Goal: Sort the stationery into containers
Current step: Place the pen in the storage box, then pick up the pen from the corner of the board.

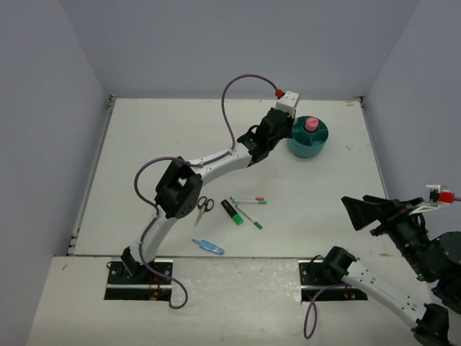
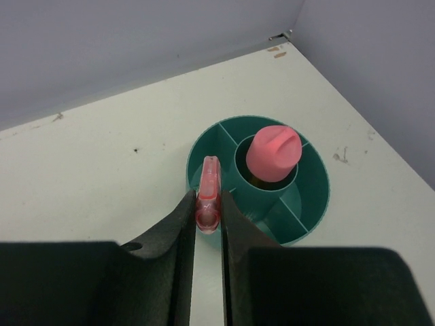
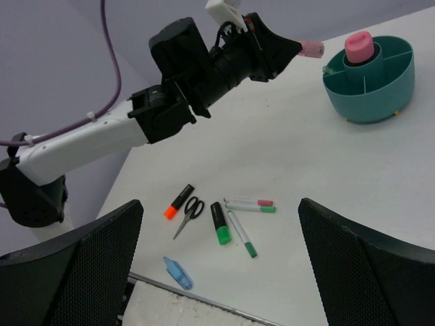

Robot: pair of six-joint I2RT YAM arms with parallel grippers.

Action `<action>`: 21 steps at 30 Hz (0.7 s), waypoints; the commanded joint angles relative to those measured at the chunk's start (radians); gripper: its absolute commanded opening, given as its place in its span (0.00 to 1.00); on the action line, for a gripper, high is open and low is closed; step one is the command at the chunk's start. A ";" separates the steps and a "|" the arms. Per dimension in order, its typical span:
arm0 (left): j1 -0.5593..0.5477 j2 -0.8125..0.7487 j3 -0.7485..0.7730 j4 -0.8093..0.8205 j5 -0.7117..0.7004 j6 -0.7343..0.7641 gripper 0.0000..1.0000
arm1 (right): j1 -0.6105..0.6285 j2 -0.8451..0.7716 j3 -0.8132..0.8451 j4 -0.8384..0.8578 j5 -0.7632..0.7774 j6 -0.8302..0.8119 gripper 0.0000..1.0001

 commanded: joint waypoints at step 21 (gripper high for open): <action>0.054 0.249 0.258 0.073 0.174 -0.022 0.37 | 0.001 -0.009 0.018 -0.075 -0.027 0.011 0.99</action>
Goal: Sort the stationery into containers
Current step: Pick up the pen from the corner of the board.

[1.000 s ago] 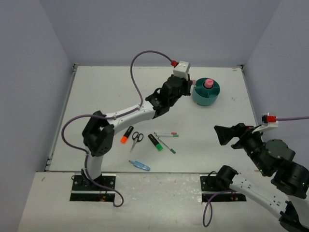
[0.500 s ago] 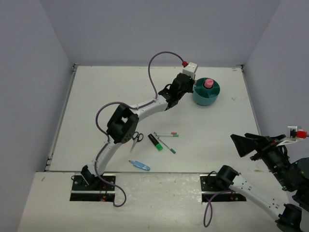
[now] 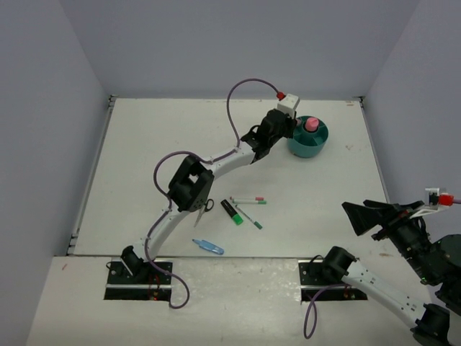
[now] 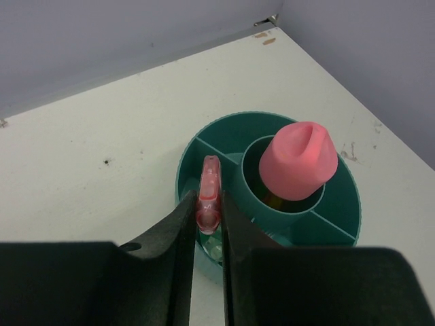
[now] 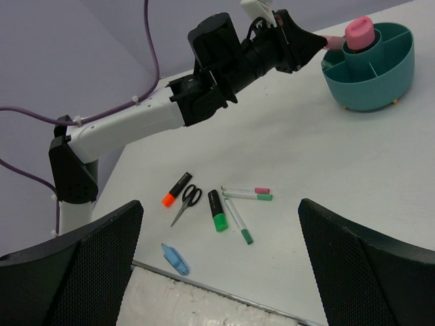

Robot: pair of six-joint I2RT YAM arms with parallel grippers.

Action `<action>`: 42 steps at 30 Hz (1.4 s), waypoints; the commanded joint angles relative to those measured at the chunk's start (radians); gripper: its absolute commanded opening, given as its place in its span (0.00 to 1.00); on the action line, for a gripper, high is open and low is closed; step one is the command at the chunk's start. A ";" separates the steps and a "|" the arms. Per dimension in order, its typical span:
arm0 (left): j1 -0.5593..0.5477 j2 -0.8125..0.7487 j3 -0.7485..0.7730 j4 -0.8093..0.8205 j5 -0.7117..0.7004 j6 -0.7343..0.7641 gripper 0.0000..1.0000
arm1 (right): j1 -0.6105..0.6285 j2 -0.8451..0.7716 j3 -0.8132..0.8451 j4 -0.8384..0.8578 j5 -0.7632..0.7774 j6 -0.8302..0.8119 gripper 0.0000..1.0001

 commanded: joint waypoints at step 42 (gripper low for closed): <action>-0.006 -2.046 -1.271 -1.033 -0.610 -0.464 1.00 | 0.454 1.432 -0.012 0.553 -0.336 -0.258 0.88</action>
